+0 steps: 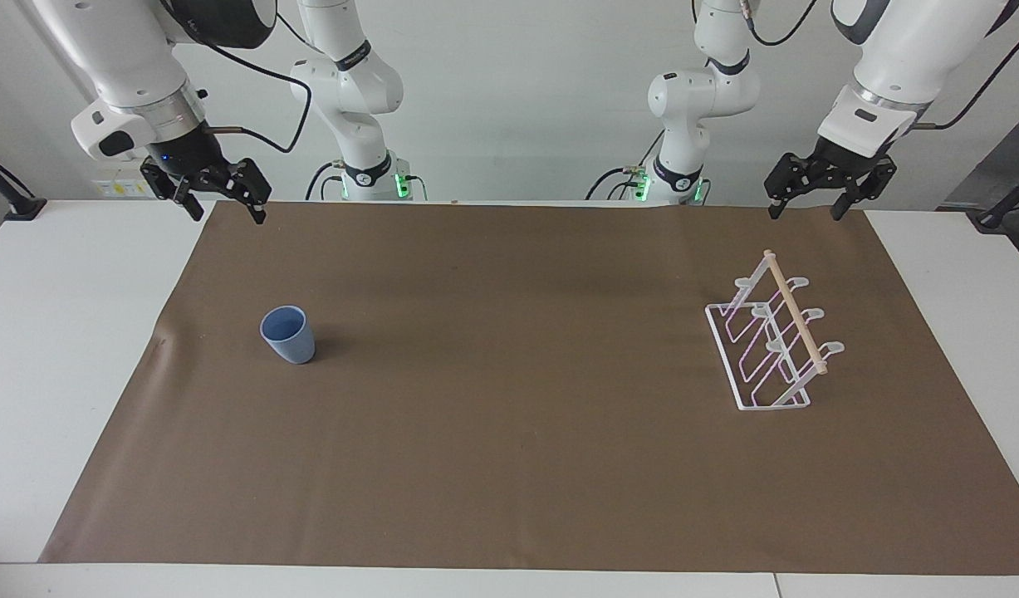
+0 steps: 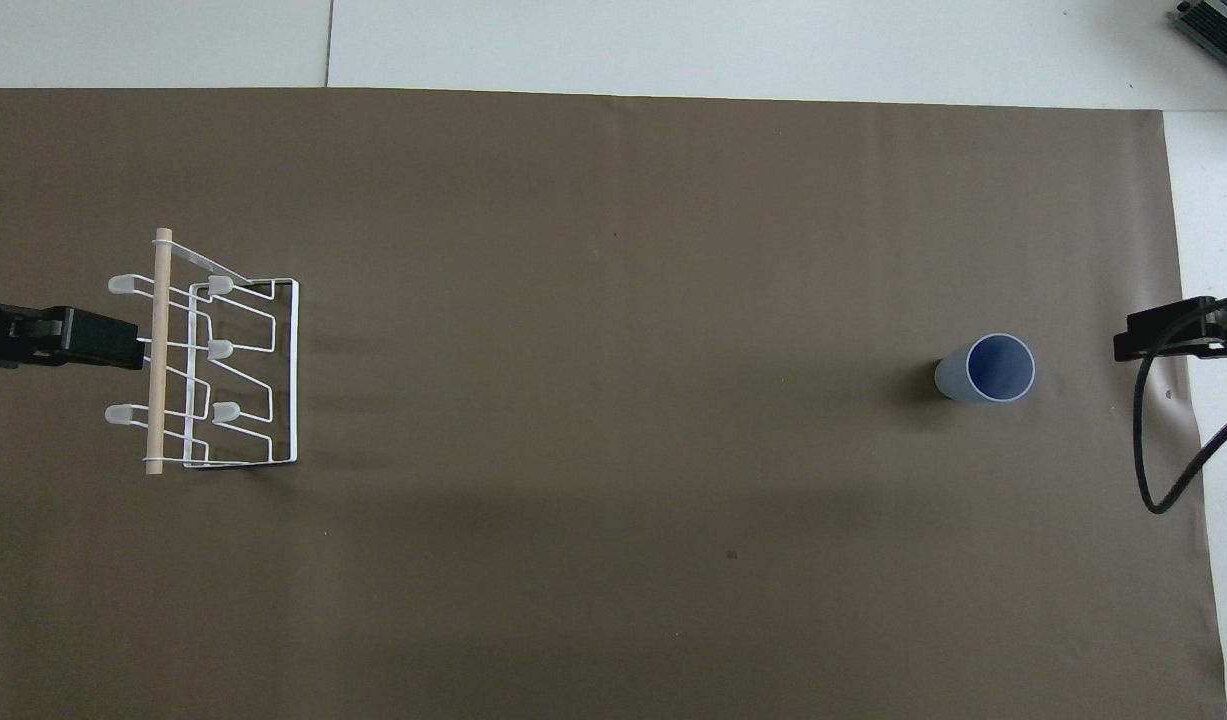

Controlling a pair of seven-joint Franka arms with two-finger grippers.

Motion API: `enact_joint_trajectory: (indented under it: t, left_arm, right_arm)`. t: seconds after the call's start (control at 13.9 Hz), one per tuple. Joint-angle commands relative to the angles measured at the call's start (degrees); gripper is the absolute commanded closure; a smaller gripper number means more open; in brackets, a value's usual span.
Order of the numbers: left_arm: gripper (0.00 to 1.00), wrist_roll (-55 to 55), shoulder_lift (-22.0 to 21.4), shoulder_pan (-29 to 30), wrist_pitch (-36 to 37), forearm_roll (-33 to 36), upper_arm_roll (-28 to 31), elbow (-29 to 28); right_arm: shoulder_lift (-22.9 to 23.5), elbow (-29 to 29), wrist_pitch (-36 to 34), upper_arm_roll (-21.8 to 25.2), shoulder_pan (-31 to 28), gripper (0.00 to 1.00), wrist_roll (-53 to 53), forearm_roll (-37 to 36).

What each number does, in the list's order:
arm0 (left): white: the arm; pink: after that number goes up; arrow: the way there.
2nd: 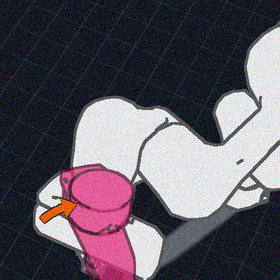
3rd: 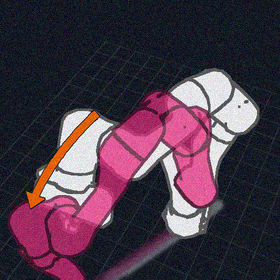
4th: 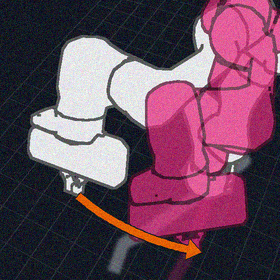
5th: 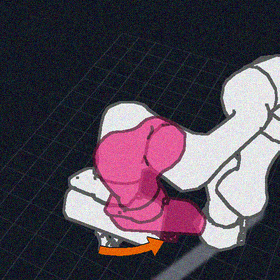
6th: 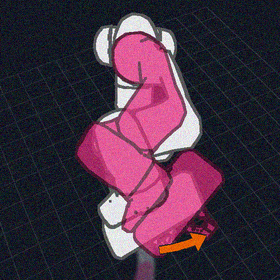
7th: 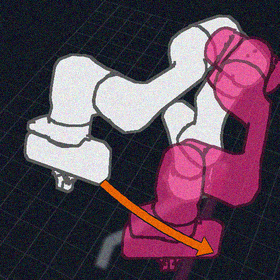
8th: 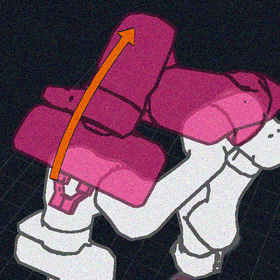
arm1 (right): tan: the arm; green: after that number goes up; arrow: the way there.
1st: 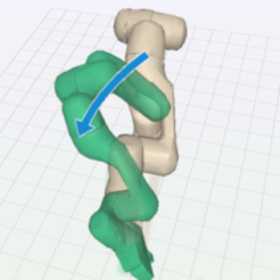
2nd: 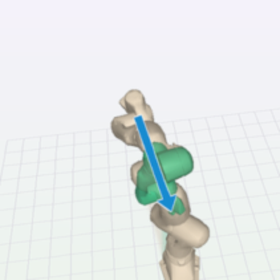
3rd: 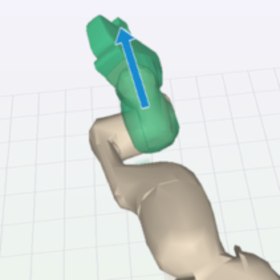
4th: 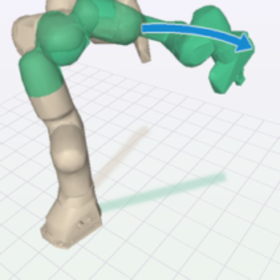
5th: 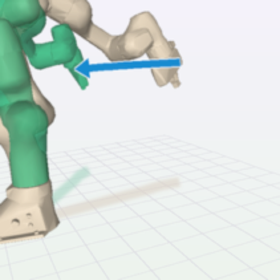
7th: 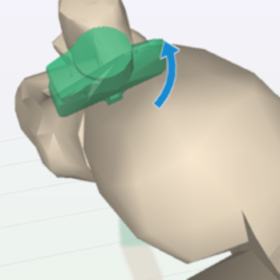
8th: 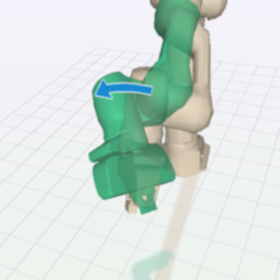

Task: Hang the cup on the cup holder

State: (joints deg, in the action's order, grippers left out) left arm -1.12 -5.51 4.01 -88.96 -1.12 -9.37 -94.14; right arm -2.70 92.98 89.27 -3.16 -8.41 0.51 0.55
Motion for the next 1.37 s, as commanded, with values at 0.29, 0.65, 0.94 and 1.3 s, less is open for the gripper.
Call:
enact_joint_trajectory:
  t: [0.29,0.65,0.94,1.3]
  left_arm:
    - [0.00,0.24,-0.99,-0.67,-0.33,-0.46,0.58,-1.04]
    - [0.00,0.24,-0.99,-0.67,-0.33,-0.46,0.58,-1.04]
    - [0.00,0.24,-0.99,-0.67,-0.33,-0.46,0.58,-1.04]
    - [0.00,0.06,-0.99,-0.76,-0.33,-0.46,0.58,-1.04]
  right_arm:
    - [-1.44,1.50,-0.24,0.52,-0.03,0.00,-0.68,0.86]
    - [-4.76,9.64,6.59,0.43,0.06,0.00,-0.86,0.86]
    - [-5.39,16.34,14.85,0.43,0.06,0.00,-0.86,0.86]
    - [-4.43,21.96,24.97,0.34,0.06,0.00,-1.03,0.86]
